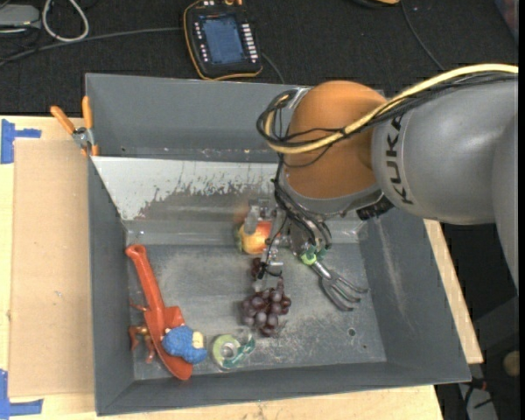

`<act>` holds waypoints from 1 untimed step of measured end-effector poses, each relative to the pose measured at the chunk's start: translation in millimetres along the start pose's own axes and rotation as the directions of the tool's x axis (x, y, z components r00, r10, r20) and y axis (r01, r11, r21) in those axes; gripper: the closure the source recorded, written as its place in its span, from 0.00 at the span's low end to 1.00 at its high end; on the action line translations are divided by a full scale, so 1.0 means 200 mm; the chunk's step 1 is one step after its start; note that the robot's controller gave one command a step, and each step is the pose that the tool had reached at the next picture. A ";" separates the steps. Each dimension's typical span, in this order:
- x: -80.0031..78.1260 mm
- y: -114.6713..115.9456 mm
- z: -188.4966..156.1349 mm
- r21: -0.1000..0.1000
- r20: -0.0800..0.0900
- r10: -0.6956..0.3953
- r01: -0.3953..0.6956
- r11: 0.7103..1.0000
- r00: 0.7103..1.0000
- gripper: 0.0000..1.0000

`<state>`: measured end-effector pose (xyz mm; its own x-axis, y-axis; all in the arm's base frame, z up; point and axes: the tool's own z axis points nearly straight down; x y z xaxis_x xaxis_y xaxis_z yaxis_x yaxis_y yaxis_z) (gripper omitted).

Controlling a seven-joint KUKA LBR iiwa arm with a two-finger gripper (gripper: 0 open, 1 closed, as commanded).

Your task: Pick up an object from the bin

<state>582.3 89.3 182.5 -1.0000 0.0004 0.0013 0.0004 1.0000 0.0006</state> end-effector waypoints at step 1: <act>0.07 -0.13 0.41 -0.001 -0.003 -0.286 0.286 0.958 0.958 0.00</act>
Offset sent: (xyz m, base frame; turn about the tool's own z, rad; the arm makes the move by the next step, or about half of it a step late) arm -0.0127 -0.0338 -0.0323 -0.4374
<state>568.7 62.7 100.1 -0.9583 -0.2858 0.0037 -0.2858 0.9583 0.0019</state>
